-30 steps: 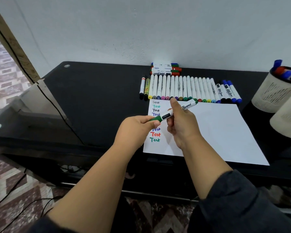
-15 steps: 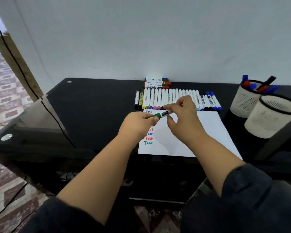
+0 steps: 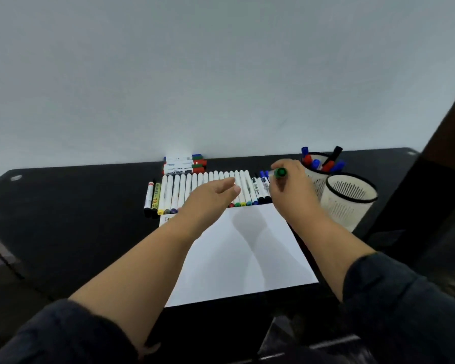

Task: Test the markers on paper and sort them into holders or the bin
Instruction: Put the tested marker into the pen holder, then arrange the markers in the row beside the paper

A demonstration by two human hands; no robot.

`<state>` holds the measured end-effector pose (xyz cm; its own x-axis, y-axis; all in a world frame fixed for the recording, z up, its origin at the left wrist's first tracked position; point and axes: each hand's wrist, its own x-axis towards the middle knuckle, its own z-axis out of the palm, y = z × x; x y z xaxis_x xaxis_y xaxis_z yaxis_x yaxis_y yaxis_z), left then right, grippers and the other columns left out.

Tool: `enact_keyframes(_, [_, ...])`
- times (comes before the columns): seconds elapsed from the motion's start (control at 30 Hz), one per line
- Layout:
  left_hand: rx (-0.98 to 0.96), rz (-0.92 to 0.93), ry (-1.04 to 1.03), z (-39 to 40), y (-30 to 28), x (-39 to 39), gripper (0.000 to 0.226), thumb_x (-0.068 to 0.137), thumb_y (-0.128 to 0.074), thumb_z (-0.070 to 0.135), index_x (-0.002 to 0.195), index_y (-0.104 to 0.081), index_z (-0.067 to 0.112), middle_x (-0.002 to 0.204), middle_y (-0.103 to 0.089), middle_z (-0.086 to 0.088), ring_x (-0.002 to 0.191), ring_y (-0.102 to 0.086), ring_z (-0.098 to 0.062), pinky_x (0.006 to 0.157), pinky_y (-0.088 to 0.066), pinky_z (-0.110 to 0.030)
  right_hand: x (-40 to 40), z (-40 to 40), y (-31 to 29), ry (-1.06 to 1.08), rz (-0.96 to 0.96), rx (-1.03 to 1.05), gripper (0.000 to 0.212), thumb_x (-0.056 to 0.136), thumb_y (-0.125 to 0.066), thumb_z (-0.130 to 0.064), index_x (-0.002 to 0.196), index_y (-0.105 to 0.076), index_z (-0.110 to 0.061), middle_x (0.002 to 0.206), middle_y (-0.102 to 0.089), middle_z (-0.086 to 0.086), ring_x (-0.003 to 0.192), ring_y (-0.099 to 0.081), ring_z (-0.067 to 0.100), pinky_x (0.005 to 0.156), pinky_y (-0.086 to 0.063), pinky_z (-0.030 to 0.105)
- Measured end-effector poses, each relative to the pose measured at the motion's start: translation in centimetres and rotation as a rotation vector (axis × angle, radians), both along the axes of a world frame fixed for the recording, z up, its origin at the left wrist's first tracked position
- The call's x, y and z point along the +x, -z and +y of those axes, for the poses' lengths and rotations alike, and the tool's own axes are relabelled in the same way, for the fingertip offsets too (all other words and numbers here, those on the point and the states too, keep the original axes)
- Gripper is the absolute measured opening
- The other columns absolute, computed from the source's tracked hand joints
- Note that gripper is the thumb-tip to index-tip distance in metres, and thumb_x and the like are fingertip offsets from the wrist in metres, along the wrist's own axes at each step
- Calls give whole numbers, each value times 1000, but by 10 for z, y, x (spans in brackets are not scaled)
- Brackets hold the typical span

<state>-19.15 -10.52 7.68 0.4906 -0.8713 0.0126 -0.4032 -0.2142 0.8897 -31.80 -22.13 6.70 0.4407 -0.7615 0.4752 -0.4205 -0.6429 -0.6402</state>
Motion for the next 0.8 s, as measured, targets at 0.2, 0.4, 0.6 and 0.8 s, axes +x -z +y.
enact_keyframes(0.2, [163, -211, 63, -74, 25, 11, 53, 98, -38, 46, 146, -32, 24, 150, -34, 5, 137, -32, -15, 107, -25, -30, -23, -52, -8, 83, -190, 206, 16, 95, -50, -16, 108, -49, -26, 113, -57, -2, 79, -55, -6, 61, -38, 1])
enact_keyframes(0.4, [367, -530, 132, -126, 56, 26, 58, 99, -33, 46, 150, -20, 20, 157, -16, 1, 144, -16, -16, 113, -18, -34, -35, -91, -10, 163, -180, 194, 7, 96, -50, -18, 101, -49, -22, 114, -58, 7, 77, -57, 1, 61, -39, 2])
enact_keyframes(0.6, [451, -757, 138, -147, 81, 45, 62, 100, -28, 46, 151, -12, 15, 158, -1, -4, 146, 0, -20, 116, -6, -34, -35, -112, -16, 216, 71, 196, 13, 95, -47, -17, 107, -50, -13, 109, -56, 7, 83, -57, 17, 69, -40, 25])
enact_keyframes(0.8, [504, -773, 145, -148, 102, 51, 63, 99, -24, 48, 151, -8, 16, 159, 0, -3, 146, 0, -18, 116, -3, -33, -29, -130, -20, 267, 275, 171, 16, 97, -45, -26, 93, -49, -11, 85, -52, 3, 60, -44, 7, 47, -30, 21])
